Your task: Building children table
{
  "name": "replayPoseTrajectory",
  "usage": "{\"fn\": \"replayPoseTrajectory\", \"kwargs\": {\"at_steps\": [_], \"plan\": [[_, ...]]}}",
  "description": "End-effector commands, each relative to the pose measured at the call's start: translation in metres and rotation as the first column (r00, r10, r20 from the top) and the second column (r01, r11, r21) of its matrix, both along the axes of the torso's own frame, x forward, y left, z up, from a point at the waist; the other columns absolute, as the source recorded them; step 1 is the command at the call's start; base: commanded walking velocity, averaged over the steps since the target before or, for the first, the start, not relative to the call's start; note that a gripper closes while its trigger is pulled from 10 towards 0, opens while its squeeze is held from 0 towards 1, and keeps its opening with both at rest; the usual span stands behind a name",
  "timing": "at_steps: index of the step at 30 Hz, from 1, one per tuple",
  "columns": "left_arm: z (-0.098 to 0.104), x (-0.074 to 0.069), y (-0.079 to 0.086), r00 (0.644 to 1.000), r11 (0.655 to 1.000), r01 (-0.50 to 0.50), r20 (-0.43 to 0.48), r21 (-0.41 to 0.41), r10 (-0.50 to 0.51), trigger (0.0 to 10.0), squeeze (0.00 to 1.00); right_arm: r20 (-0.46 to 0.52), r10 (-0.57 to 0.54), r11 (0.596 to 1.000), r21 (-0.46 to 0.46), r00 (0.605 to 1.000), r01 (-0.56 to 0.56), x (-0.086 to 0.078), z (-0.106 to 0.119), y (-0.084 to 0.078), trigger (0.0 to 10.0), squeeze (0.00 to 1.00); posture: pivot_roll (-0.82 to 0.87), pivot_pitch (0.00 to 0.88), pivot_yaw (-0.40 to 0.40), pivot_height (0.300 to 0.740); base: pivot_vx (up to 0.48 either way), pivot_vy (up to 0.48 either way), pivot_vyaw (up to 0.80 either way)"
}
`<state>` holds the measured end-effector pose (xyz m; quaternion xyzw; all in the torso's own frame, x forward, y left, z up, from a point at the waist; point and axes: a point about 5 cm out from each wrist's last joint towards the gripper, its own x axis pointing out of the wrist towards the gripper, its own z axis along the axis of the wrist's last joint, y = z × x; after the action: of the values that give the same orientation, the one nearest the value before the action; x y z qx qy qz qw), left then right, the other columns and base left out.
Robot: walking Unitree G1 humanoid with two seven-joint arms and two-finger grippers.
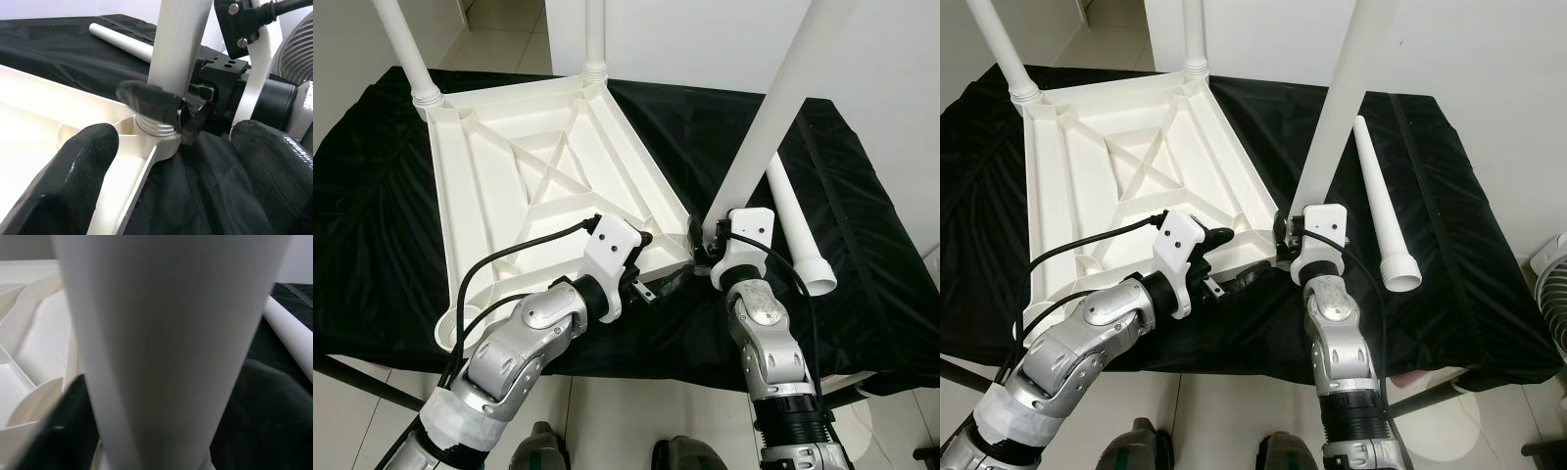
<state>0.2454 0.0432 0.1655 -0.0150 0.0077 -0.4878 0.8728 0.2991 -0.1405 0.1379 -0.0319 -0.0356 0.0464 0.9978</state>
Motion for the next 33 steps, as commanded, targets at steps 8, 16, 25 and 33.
{"fn": "replayPoseTrajectory", "kwargs": {"at_steps": [8,16,25,33], "plan": [[-0.001,-0.003,-0.001,0.996,0.996,0.090,-0.010,0.013,-0.090,10.0,0.00,-0.017,0.367,0.921,-0.137,0.930,-0.366,0.003,0.007,-0.005,10.0,0.00,0.00,0.054,0.018,0.740,0.000,0.000,0.00],[-0.001,-0.003,0.000,0.996,0.996,0.091,-0.011,0.015,-0.091,10.0,0.00,-0.055,0.465,0.866,-0.179,0.884,-0.467,0.005,0.004,-0.006,10.0,0.00,0.00,0.054,0.017,0.740,0.000,0.000,0.00],[0.000,-0.004,0.000,0.995,0.995,0.096,-0.010,0.020,-0.096,10.0,0.00,-0.155,0.528,0.815,-0.183,0.835,-0.550,0.007,-0.014,-0.018,0.0,0.00,0.01,0.039,0.018,0.740,0.000,0.000,0.00],[-0.001,-0.007,0.001,0.995,0.995,0.102,-0.013,0.023,-0.101,10.0,0.00,-0.128,0.491,0.858,-0.099,0.862,-0.504,0.002,-0.017,-0.020,0.0,0.00,0.01,0.036,0.016,0.740,0.000,0.000,0.00]]}}
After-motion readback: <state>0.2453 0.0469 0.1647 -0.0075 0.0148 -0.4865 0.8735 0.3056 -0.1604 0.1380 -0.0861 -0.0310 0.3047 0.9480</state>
